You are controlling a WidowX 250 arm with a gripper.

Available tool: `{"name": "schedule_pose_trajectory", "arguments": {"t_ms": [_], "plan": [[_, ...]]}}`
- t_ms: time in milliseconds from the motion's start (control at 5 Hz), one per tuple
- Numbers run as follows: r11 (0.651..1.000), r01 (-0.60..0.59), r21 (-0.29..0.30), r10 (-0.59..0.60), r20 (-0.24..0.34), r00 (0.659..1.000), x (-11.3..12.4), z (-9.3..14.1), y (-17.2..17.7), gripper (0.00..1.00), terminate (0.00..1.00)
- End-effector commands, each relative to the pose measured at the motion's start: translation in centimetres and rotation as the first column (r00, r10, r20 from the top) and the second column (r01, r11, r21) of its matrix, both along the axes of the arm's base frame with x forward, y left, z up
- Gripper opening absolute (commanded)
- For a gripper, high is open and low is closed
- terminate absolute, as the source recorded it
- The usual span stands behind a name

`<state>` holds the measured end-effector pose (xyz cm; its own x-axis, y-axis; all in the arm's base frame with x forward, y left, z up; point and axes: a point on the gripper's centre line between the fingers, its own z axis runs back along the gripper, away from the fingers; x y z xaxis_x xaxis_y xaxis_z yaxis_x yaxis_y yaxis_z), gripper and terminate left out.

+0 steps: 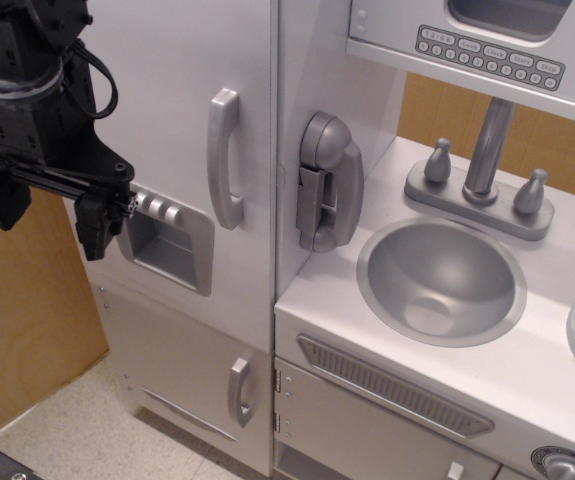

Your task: Open fridge

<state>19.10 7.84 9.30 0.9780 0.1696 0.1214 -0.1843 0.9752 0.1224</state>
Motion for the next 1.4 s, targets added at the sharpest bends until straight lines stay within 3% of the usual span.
{"name": "schedule_pose_trajectory", "arguments": {"t_ms": [0,200,600,1200], "plan": [[1.000,0.000,0.000,0.000,0.000,1.000,0.0,0.0,0.0,1.00,0.00],[0.994,0.096,0.057,-0.100,0.079,0.992,1.9,-0.2,-1.0,1.00,0.00],[0.983,0.156,0.094,-0.167,0.118,0.979,5.8,-1.0,-0.9,1.00,0.00],[0.966,0.241,0.098,-0.253,0.131,0.959,7.9,-3.2,-3.7,1.00,0.00]]}}
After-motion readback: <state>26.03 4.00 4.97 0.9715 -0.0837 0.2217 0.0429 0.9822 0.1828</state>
